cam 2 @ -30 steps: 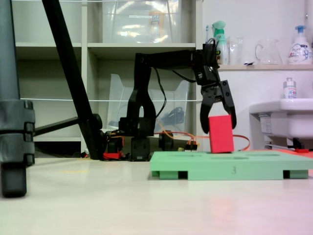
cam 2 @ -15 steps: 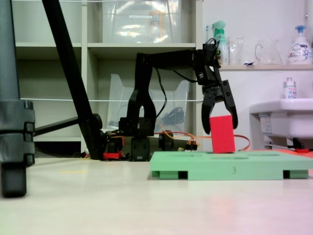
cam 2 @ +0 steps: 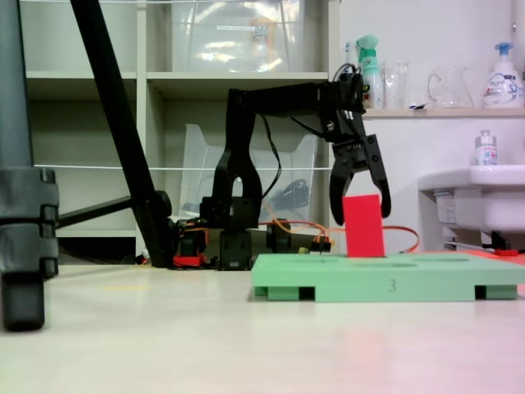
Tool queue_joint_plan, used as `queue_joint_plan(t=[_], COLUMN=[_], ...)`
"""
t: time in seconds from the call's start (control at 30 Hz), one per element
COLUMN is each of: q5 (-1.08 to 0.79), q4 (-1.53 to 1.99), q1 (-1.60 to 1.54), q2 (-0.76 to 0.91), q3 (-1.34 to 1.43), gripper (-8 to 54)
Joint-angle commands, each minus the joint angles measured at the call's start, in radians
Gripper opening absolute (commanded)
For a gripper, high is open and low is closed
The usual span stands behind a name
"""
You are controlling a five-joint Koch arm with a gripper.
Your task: Put the square block into the corresponding hole
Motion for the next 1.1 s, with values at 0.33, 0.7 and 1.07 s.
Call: queue_joint_plan(t=[0.33,0.7,1.07], q5=[-0.107,-0.141,-0.264], q4=[0.094,-0.048,-0.098], q1=[-0.018,-0.02,-0.038], q2=[0.04,-0.166,-0.081], q3=[-0.026,-0.006,0.011], gripper=[0.8,13.4,51.9])
